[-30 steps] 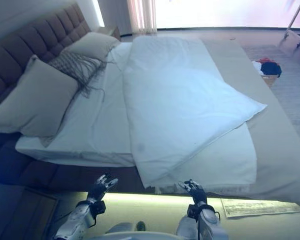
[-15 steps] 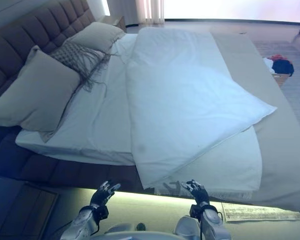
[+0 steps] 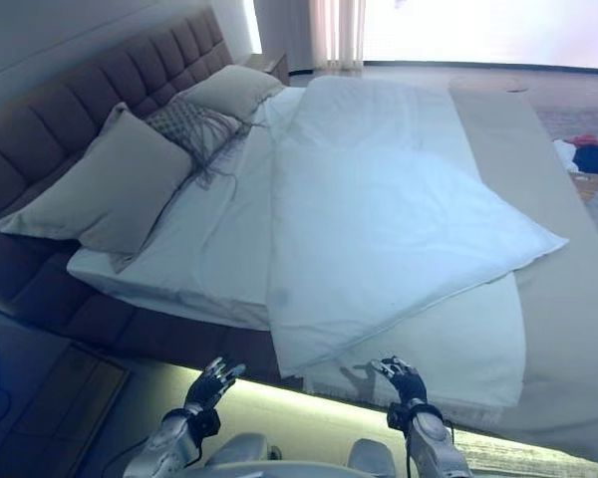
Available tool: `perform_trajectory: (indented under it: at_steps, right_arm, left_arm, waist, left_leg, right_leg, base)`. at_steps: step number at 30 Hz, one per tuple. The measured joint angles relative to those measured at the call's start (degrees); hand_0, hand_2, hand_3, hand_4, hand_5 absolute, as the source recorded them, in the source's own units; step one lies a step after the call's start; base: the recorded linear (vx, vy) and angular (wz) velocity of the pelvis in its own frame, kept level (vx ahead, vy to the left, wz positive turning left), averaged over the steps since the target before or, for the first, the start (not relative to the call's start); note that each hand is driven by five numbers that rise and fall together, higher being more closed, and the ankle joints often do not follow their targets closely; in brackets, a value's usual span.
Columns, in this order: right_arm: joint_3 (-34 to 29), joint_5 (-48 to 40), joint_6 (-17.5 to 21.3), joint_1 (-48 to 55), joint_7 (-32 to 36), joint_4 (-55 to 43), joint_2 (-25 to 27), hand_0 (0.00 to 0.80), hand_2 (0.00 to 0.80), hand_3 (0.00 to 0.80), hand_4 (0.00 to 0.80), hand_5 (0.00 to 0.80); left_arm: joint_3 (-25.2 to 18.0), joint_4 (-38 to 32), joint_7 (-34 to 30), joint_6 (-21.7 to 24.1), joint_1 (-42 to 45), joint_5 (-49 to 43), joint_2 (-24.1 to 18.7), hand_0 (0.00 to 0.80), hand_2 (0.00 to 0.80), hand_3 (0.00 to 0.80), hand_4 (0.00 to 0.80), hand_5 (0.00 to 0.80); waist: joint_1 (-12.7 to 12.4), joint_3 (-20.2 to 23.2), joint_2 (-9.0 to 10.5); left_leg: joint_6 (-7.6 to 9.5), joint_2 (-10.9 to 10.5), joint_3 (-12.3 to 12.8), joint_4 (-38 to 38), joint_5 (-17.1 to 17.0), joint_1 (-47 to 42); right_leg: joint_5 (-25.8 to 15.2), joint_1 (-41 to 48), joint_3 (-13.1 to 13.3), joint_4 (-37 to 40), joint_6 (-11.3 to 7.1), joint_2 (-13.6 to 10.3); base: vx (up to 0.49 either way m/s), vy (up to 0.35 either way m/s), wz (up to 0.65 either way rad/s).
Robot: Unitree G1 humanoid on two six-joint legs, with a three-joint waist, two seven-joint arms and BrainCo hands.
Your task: Make the bed neatly
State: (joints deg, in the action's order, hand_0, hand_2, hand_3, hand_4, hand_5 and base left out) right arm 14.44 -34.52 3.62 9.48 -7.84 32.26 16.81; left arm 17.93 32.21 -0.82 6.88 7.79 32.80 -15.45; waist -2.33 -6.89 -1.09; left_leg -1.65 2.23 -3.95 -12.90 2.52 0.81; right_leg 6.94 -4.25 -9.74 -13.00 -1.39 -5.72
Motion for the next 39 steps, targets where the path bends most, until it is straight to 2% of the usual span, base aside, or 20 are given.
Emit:
perform_trajectory:
  at_steps: [1, 2, 4, 6, 8, 10, 12, 15, 16, 17, 20, 22, 23, 26, 30, 31, 32, 34, 36, 39]
  right_arm:
    - [0.0, 0.0, 0.0, 0.1, -0.3, -0.1, 0.7, 0.0, 0.0, 0.0, 0.0, 0.0]
    - [0.1, 0.0, -0.2, -0.4, -0.4, 0.9, -0.6, 0.0, 0.0, 0.0, 0.0, 0.0]
    - [1.0, 0.0, -0.3, 0.4, -0.2, 0.8, -1.0, 0.0, 0.0, 0.0, 0.0, 0.0]
    - [0.8, 0.0, -0.2, 0.6, -0.2, 0.5, -0.3, 0.0, 0.0, 0.0, 0.0, 0.0]
    - [0.6, 0.0, -0.2, 0.6, -0.2, 0.5, 0.2, 0.0, 0.0, 0.0, 0.0, 0.0]
    - [0.7, 0.1, -0.2, 0.7, -0.1, 0.5, -0.2, 0.0, 0.0, 0.0, 0.0, 0.0]
    - [0.8, 0.1, -0.3, 1.0, 0.0, 0.5, -0.5, 0.0, 0.0, 0.0, 0.0, 0.0]
    - [0.9, 0.1, -0.3, 0.9, 0.3, -0.8, 0.7, 0.0, 0.0, 0.0, 0.0, 0.0]
    - [1.0, 0.1, -0.3, 0.8, 0.4, -1.1, 1.4, 0.0, 0.0, 0.0, 0.0, 0.0]
    - [1.1, 0.1, -0.3, 0.8, 0.4, -1.1, 1.6, 0.0, 0.0, 0.0, 0.0, 0.0]
    - [2.8, 0.2, -0.4, 0.7, -0.9, -1.7, 0.5, 0.0, 0.0, 0.0, 0.0, 0.0]
    - [2.7, 0.2, -0.6, 1.3, -1.4, -2.6, -1.2, 0.0, 0.0, 0.0, 0.0, 0.0]
    - [2.8, 0.5, -0.6, 1.4, -1.4, -2.8, -1.6, 0.0, 0.0, 0.0, 0.0, 0.0]
    - [3.2, 2.3, -0.4, 0.7, -1.5, -3.5, -2.1, 0.0, 0.0, 0.0, 0.0, 0.0]
    - [3.5, 2.3, 0.3, -0.4, -2.0, -3.5, -2.7, 0.0, 0.0, 0.0, 0.0, 0.0]
    - [3.6, 2.3, 0.5, -0.4, -2.0, -3.5, -2.6, 0.0, 0.0, 0.0, 0.0, 0.0]
    - [3.6, 2.3, 0.7, -0.6, -2.1, -3.6, -2.5, 0.0, 0.0, 0.0, 0.0, 0.0]
    - [4.6, 2.3, 0.6, 0.4, -2.4, -3.7, -3.4, 0.0, 0.0, 0.0, 0.0, 0.0]
    - [5.6, 2.3, 0.6, 1.4, -2.4, -4.5, -3.8, 0.0, 0.0, 0.0, 0.0, 0.0]
    - [5.6, 2.3, 0.6, 1.2, -2.3, -4.7, -3.8, 0.0, 0.0, 0.0, 0.0, 0.0]
  left_arm:
    - [-0.1, -0.8, 0.0, 0.1, -0.2, 0.0, 0.4, 0.0, 0.0, 0.0, 0.0, 0.0]
    - [-0.3, -1.0, 0.1, 0.1, -0.4, 0.0, -0.5, 0.0, 0.0, 0.0, 0.0, 0.0]
    - [-0.6, -1.1, 0.3, 0.1, 0.1, 0.0, -0.7, 0.0, 0.0, 0.0, 0.0, 0.0]
    - [-0.4, -1.1, 0.3, 0.1, 0.4, 0.0, 0.1, 0.0, 0.0, 0.0, 0.0, 0.0]
    - [-0.4, -1.1, 0.3, 0.1, 0.6, 0.0, 1.0, 0.0, 0.0, 0.0, 0.0, 0.0]
    - [-0.4, -0.9, 0.2, 0.0, 0.2, 0.0, 1.0, 0.0, 0.0, 0.0, 0.0, 0.0]
    - [-0.4, -0.9, 0.0, 0.1, 0.5, 0.1, 0.9, 0.0, 0.0, 0.0, 0.0, 0.0]
    - [-0.4, -1.0, -0.6, 0.0, 1.3, 0.1, 1.0, 0.0, 0.0, 0.0, 0.0, 0.0]
    - [-0.4, -1.0, -0.9, -0.1, 1.6, 0.2, 1.0, 0.0, 0.0, 0.0, 0.0, 0.0]
    - [-0.7, -0.9, -1.0, -0.2, 1.7, 0.7, 0.9, 0.0, 0.0, 0.0, 0.0, 0.0]
    - [-1.0, -1.0, -1.6, -0.4, 1.6, 0.7, 0.1, 0.0, 0.0, 0.0, 0.0, 0.0]
    - [-0.9, -1.6, -1.5, -0.5, 0.9, 0.7, 0.0, 0.0, 0.0, 0.0, 0.0, 0.0]
    - [-0.9, -2.4, -1.4, -0.5, 0.8, 0.8, -0.1, 0.0, 0.0, 0.0, 0.0, 0.0]
    - [-0.8, -3.8, -1.2, -0.5, 0.4, 1.7, -0.4, 0.0, 0.0, 0.0, 0.0, 0.0]
    - [0.3, -1.4, 0.8, -0.6, -2.3, 1.6, -0.4, 0.0, 0.0, 0.0, 0.0, 0.0]
    - [0.4, -0.9, 1.2, -0.7, -2.6, 1.6, -0.4, 0.0, 0.0, 0.0, 0.0, 0.0]
    - [0.4, -0.8, 1.7, -0.8, -2.5, 1.5, -0.6, 0.0, 0.0, 0.0, 0.0, 0.0]
    - [-0.3, -0.8, 2.6, -1.2, -1.9, 1.0, -1.5, 0.0, 0.0, 0.0, 0.0, 0.0]
    - [-1.5, -1.8, 3.8, -1.5, -0.3, 0.5, -2.3, 0.0, 0.0, 0.0, 0.0, 0.0]
    - [-1.7, -1.9, 4.8, -1.5, 0.7, 0.5, -3.2, 0.0, 0.0, 0.0, 0.0, 0.0]
  waist:
    - [-0.2, 0.7, -2.3]
    - [-0.5, 0.4, -0.36]
    - [-0.2, 0.4, 0.67]
    - [-0.4, 0.0, 0.06]
    - [-0.4, -0.9, -2.09]
    - [-0.2, -2.4, -2.44]
    - [-0.5, -2.9, -2.53]
    - [-1.7, -3.3, -4.85]
    - [-1.8, -3.3, -6.34]
    - [-2.3, -3.3, -6.58]
    - [-3.4, -4.0, -5.17]
    - [-3.1, -3.9, -4.19]
    - [-3.4, -4.0, -4.02]
    - [-3.4, -3.9, -3.77]
    - [-3.5, -3.6, -3.79]
    - [-3.5, -3.3, -4.25]
    - [-3.8, -2.9, -4.73]
    - [-3.7, -2.2, -3.89]
    - [-4.1, -1.3, -3.1]
    - [-3.8, -0.8, -2.31]
  left_leg:
    - [0.53, 2.7, -0.3, 4.4, 4.0, -1.3]
    - [-4.32, 2.3, 1.0, 5.3, 3.0, -1.5]
    - [-4.04, 2.5, 0.7, 5.6, 2.7, -2.3]
    - [-4.15, 2.6, 0.1, 5.1, 2.4, -2.2]
    - [-4.3, 2.1, 0.3, 4.6, 2.4, -1.9]
    - [-4.18, 1.5, 0.3, -0.3, 3.0, 1.0]
    - [-4.32, 2.5, -0.3, 2.1, 2.3, 2.2]
    - [-4.08, 5.1, -1.1, 7.2, 1.5, 2.8]
    - [-3.93, 5.5, -1.1, 8.4, 1.4, 2.6]
    - [-4.6, 4.8, -0.7, 8.2, -0.6, 2.0]
    - [-3.03, 0.2, 0.5, 8.2, -2.9, -0.4]
    - [-1.45, -2.4, 0.9, 7.3, -1.7, -0.9]
    - [-1.08, -3.1, 1.3, 7.0, -1.6, -1.3]
    - [0.3, -4.6, 2.3, 7.0, -0.5, -2.5]
    - [2.66, -6.0, 2.2, 5.3, 1.8, -2.1]
    - [3.34, -6.3, 1.6, 5.3, 2.1, -2.2]
    - [4.09, -5.6, 1.9, 5.7, 2.0, -2.2]
    - [5.12, -6.0, 2.6, 6.3, 2.0, -3.8]
    - [5.48, -6.0, 3.9, 7.8, 1.8, -5.0]
    - [5.12, -6.0, 4.7, 9.0, 1.2, -5.4]
  right_leg:
    - [-0.4, -1.3, 0.0, -2.2, 0.64, 2.6]
    - [1.7, -3.0, 1.6, -7.2, 1.97, 1.8]
    - [2.8, -2.8, 1.8, -6.7, 2.2, 1.9]
    - [2.4, -1.9, 1.9, -5.6, 2.43, 2.0]
    - [1.8, -1.6, 2.2, -4.8, 1.89, 1.6]
    - [1.1, -0.1, 3.3, -2.6, 2.69, 1.0]
    - [1.0, 2.3, 3.7, 0.1, 2.76, -0.1]
    - [1.3, 3.7, 4.5, 1.3, 1.15, -0.9]
    - [1.3, 4.0, 4.5, 1.4, -0.06, -0.9]
    - [1.0, 4.4, 5.0, 1.7, -1.71, -1.8]
    - [-0.2, 6.0, 5.3, 2.9, -3.86, -6.7]
    - [-0.3, 6.8, 4.9, 2.2, -5.22, -9.5]
    - [-0.7, 6.8, 4.3, 1.2, -5.9, -10.5]
    - [-1.1, 5.7, 4.1, -2.2, -5.57, -12.1]
    - [-4.4, 3.7, 4.4, -5.4, -1.98, -12.6]
    - [-6.1, 2.2, 4.5, -7.8, -0.94, -12.7]
    - [-7.4, 0.5, 4.6, -10.9, -0.73, -12.8]
    - [-8.1, -4.0, 4.3, -21.1, 0.01, -12.7]
    - [-5.6, -6.0, 3.2, -23.7, -0.4, -11.9]
    - [-3.6, -6.3, 2.4, -14.6, -2.68, -9.7]
  base:
    - [0.151, 0.054, -0.31]
    - [0.16, 0.071, -0.24]
    - [0.192, 0.107, -0.07]
    - [0.224, 0.125, -0.02]
    - [0.271, 0.16, 0.02]
    - [0.269, 0.18, 0.21]
    - [0.273, 0.191, 0.2]
    - [0.287, 0.218, -0.1]
    - [0.243, 0.263, -0.33]
    - [0.256, 0.313, -0.39]
    - [0.279, 0.286, -0.41]
    - [0.277, 0.188, -0.02]
    - [0.261, 0.219, -0.05]
    - [0.236, 0.21, -0.11]
    - [0.204, 0.221, -0.08]
    - [0.199, 0.195, -0.21]
    - [0.19, 0.125, -0.18]
    - [0.185, 0.016, -0.19]
    - [0.179, -0.114, -0.28]
    - [0.197, -0.155, -0.2]
